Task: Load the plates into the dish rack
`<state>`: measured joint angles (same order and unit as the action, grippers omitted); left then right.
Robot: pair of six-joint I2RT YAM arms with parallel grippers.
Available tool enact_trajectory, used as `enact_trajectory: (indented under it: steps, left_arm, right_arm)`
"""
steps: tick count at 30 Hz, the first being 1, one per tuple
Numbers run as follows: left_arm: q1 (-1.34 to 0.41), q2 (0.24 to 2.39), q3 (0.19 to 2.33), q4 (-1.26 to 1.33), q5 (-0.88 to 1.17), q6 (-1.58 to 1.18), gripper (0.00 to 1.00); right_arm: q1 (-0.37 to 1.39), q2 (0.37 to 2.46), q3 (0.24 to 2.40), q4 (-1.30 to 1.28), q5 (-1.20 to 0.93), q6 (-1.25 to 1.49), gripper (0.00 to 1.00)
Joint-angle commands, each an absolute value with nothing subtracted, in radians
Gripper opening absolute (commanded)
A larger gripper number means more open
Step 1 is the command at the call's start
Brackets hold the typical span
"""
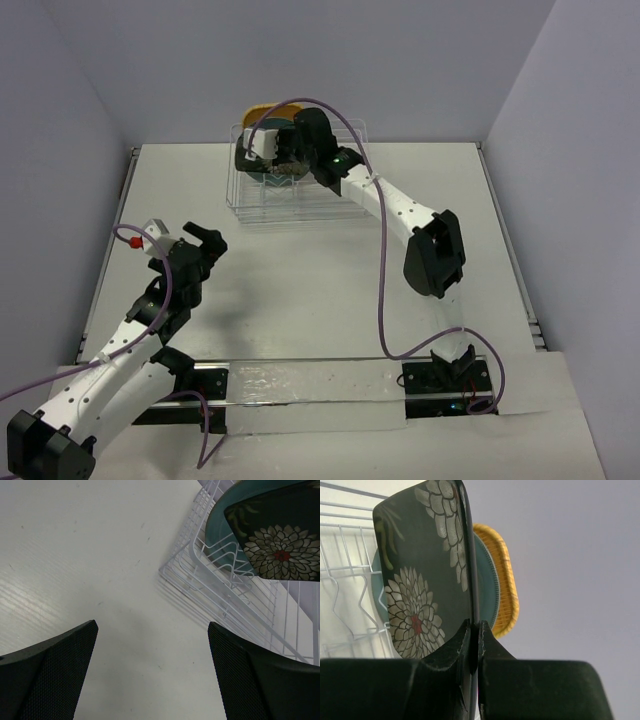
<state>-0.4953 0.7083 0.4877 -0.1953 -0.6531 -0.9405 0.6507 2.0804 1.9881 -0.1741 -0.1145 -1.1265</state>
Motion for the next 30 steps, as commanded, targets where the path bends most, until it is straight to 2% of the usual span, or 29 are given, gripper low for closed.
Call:
enact_trajectory:
  steps: [1,18,30]
  left_arm:
    - [-0.491,0.71,0.487,-0.209,-0.692,-0.947,0.99]
    - [-0.491,0.698,0.466,-0.173,-0.703,-0.921,0.99]
    - [-0.492,0.726,0.465,-0.137,-0.684,-0.911,0.99]
  right_arm:
    - [0.649,2.056,2.097,0.076,-0.043,-1.285,0.0]
    - [0.66,2.103,2.064,0.108,-0.027,-1.342,0.0]
    - [0.679,2.05,2.1,0.064,-0.047,-1.333,0.0]
